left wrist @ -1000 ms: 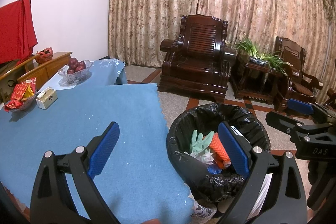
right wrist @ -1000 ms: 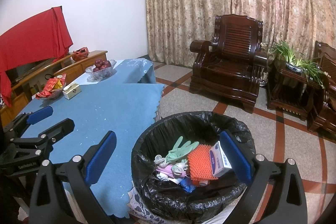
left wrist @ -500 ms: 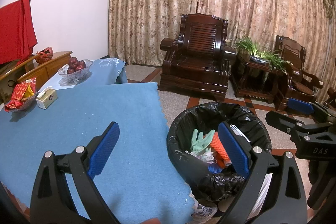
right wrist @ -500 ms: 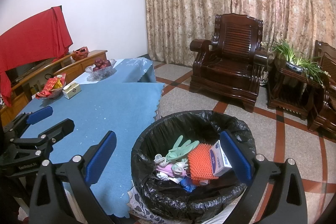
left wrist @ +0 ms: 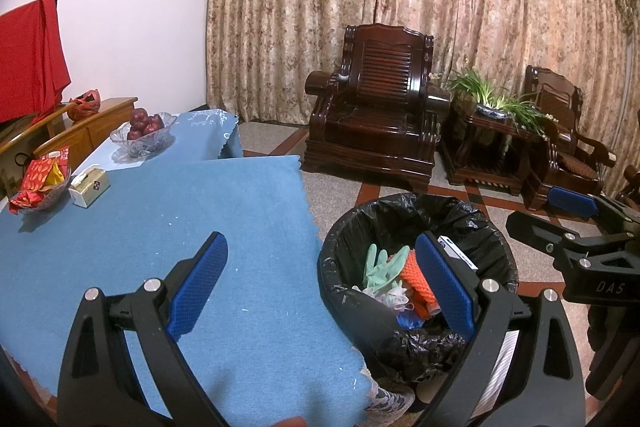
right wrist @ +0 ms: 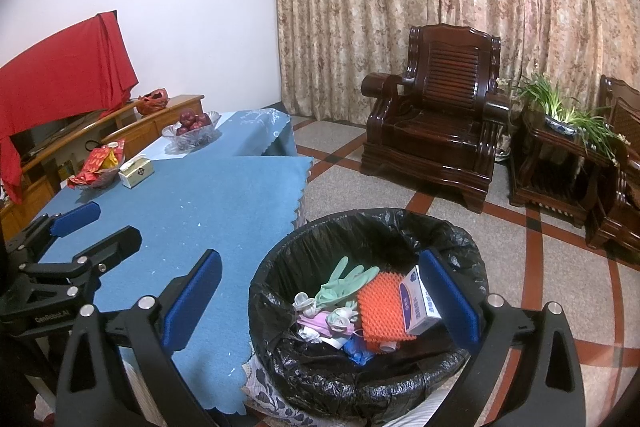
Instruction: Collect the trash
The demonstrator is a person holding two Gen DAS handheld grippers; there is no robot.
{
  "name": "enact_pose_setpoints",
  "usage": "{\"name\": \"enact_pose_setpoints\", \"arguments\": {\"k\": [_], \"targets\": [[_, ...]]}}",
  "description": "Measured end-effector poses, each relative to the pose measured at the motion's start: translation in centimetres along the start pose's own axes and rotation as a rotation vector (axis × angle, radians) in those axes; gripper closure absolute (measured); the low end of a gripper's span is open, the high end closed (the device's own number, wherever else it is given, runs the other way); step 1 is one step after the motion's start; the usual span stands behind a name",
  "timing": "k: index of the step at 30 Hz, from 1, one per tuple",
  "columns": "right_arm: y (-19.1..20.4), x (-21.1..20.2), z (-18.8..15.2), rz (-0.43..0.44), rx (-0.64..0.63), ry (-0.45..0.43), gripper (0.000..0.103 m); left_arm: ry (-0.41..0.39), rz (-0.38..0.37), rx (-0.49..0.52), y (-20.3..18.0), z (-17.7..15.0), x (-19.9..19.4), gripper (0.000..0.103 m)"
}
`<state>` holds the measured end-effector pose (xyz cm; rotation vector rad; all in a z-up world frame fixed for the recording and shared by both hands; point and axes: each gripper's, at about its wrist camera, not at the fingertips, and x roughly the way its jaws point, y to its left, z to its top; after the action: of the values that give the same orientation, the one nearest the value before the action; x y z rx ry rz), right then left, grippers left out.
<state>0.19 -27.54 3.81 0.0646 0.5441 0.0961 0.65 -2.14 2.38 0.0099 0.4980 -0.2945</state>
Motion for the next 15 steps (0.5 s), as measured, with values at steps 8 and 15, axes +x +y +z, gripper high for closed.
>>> {"name": "enact_pose_setpoints", "arguments": {"k": [8, 15], "targets": [[-0.01, 0.00, 0.07, 0.000, 0.000, 0.001, 0.006, 0.001, 0.001, 0.000, -0.15, 0.16, -0.03, 0.011], [-0.03, -0.04, 0.04, 0.001, 0.000, 0.004, 0.006, 0.002, -0.001, -0.001, -0.16, 0.18, 0.01, 0.011]]}}
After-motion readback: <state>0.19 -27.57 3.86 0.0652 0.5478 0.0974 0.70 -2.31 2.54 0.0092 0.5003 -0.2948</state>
